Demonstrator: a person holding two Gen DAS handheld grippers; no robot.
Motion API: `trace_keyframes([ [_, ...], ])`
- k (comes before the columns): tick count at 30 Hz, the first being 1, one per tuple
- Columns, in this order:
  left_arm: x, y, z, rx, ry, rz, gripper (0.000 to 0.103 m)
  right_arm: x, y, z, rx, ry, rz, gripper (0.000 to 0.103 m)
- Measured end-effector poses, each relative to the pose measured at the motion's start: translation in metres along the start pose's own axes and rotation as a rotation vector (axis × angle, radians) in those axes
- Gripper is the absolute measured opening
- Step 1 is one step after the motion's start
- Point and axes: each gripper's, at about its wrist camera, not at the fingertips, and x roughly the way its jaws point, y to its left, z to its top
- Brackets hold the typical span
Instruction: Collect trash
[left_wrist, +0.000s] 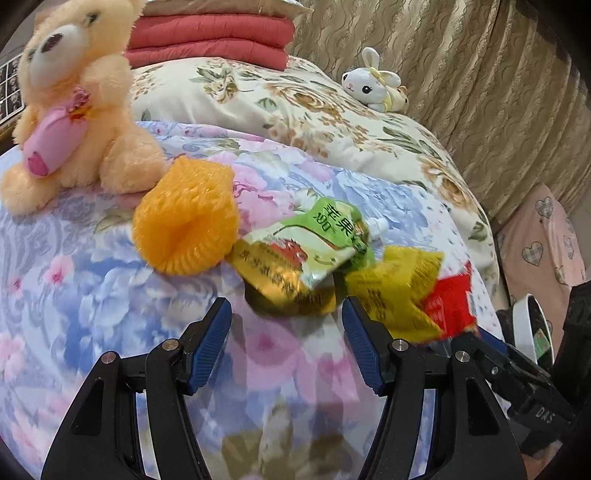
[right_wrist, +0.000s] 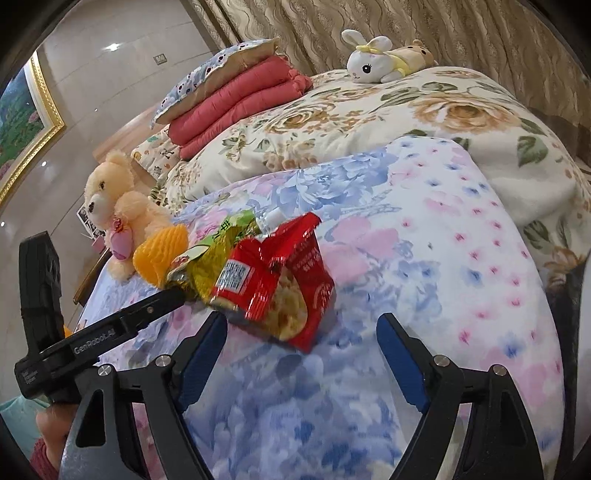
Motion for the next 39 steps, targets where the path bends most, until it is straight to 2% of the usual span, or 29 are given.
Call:
trace_keyframes([
  [4,0.010,0.002,0.006,-0.011,0.006,-0.004,0.063,0.012,0.001,0.005,-0.005,0.025,-0.008,0.074],
  [6,0.011,0.002,0.009,-0.020,-0.006,-0.017,0.063,0.014,0.001,0.007,-0.010,0.023,-0.016,0.066],
  [7,0.012,0.001,0.010,-0.022,-0.014,-0.030,0.063,0.015,0.001,0.008,-0.011,0.022,-0.021,0.058],
  [10,0.015,-0.005,0.011,-0.002,-0.014,-0.043,0.051,0.019,-0.003,0.010,0.004,0.023,-0.035,0.032],
  [11,0.016,-0.007,0.011,0.008,-0.014,-0.045,0.051,0.019,-0.005,0.010,0.012,0.024,-0.032,0.025],
  [14,0.010,-0.012,0.009,0.033,-0.037,-0.050,0.049,0.017,-0.007,0.009,0.021,0.017,-0.022,0.012],
  [17,0.001,-0.014,0.005,0.036,-0.052,-0.055,0.048,0.011,-0.006,0.007,0.016,0.003,-0.018,0.004],
  [20,-0.011,-0.015,-0.004,0.029,-0.067,-0.061,0.048,0.003,-0.007,0.004,0.020,-0.007,-0.008,0.003],
  [22,-0.019,-0.014,-0.010,0.024,-0.066,-0.068,0.029,-0.002,-0.009,0.001,0.021,-0.014,-0.005,0.003],
  [34,-0.072,-0.003,-0.067,-0.058,-0.090,-0.107,0.029,-0.044,-0.023,-0.026,0.048,-0.029,0.016,0.002],
  [39,-0.089,-0.001,-0.080,-0.072,-0.112,-0.125,0.029,-0.060,-0.023,-0.035,0.050,-0.042,0.020,0.002],
])
